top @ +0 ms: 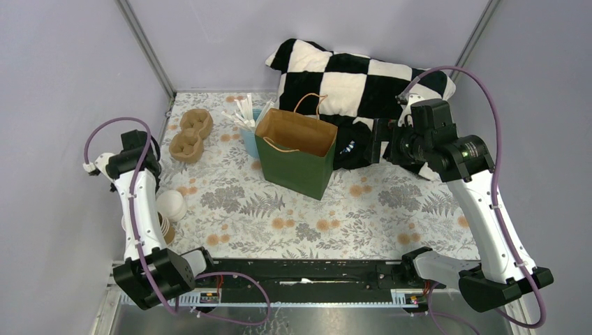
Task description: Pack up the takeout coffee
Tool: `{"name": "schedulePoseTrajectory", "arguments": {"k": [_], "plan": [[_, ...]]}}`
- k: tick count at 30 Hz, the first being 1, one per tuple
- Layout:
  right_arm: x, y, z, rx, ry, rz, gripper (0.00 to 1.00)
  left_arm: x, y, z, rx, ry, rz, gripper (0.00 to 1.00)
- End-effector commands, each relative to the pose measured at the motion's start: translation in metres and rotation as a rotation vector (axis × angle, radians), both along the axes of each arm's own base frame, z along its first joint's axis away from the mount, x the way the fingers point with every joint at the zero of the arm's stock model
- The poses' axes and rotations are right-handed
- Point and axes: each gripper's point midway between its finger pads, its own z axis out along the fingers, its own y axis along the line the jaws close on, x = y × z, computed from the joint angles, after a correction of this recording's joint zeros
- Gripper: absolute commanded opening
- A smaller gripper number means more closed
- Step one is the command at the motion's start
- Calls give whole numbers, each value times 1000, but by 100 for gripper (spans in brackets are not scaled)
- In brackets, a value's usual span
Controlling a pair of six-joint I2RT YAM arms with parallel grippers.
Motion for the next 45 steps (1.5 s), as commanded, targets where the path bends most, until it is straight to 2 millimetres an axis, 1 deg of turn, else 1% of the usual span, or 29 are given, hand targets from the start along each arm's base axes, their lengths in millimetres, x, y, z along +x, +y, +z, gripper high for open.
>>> {"name": "schedulePoseTrajectory", "arguments": {"k": [1, 4, 6, 9, 11, 12, 14, 15, 18, 19, 20, 22, 23, 24, 25, 26, 27, 28, 30, 33, 35, 36, 38, 42, 43, 45], "plan": [[1, 6, 9, 8, -37, 28, 100, -9, 5, 26, 54, 3, 51, 0], [1, 6, 9, 6, -40, 29, 100, -16, 5, 43, 76, -4, 76, 0], [1, 7, 8, 6, -37, 32, 100, -17, 6, 60, 93, -27, 79, 0], [1, 9, 7, 9, -35, 39, 100, -8, 5, 88, 101, -100, 26, 0], [1, 9, 7, 8, -36, 40, 100, 1, -1, 102, 75, -156, -23, 0], [1, 9, 7, 8, -37, 39, 100, 6, -6, 104, 49, -172, -50, 0], [1, 9, 7, 6, -36, 36, 100, 21, -21, 111, 3, -229, -123, 0], [1, 8, 7, 3, -38, 33, 100, 31, -33, 113, -15, -246, -177, 0], [1, 5, 4, -10, -41, 25, 100, 61, -90, 117, -52, -295, -377, 0], [2, 4, 4, -15, -43, 22, 100, 67, -111, 114, -57, -291, -448, 0], [2, 3, 3, -20, -44, 19, 100, 70, -128, 107, -63, -274, -506, 0], [1, -1, 3, -32, -46, 7, 100, 74, -165, 91, -71, -243, -634, 0], [1, -2, 1, -37, -45, 4, 100, 74, -187, 80, -77, -234, -710, 0], [1, -4, 1, -43, -46, -2, 100, 71, -220, 70, -89, -234, -828, 0], [0, -5, 0, -44, -49, -5, 100, 65, -242, 54, -93, -212, -906, 0], [-1, -5, -1, -45, -47, -5, 100, 56, -259, 32, -92, -166, -965, 0], [-2, -5, -3, -43, -43, -6, 100, 49, -279, 17, -105, -142, -1038, 0], [-3, -6, -4, -45, -40, -12, 100, 42, -296, 4, -103, -122, -1093, 0], [-4, -11, -5, -55, -46, -32, 100, 27, -320, -20, -71, -76, -1187, 0], [-8, -13, -9, -51, -45, -45, 100, 16, -338, -57, -68, -8, -1257, 0], [-11, -14, -13, -49, -36, -50, 100, 15, -348, -73, -85, 1, -1314, 0], [-12, -13, -14, -45, -32, -50, 100, 15, -351, -78, -95, 3, -1329, 0], [-13, -14, -15, -42, -29, -54, 100, 14, -357, -80, -116, 0, -1349, 0], [-16, -16, -16, -39, -32, -61, 100, 12, -360, -93, -113, 51, -1364, 0], [-17, -16, -17, -38, -32, -60, 100, 11, -361, -95, -116, 58, -1367, 0], [-17, -16, -17, -40, -29, -59, 100, 10, -361, -91, -124, 50, -1371, 0]]}}
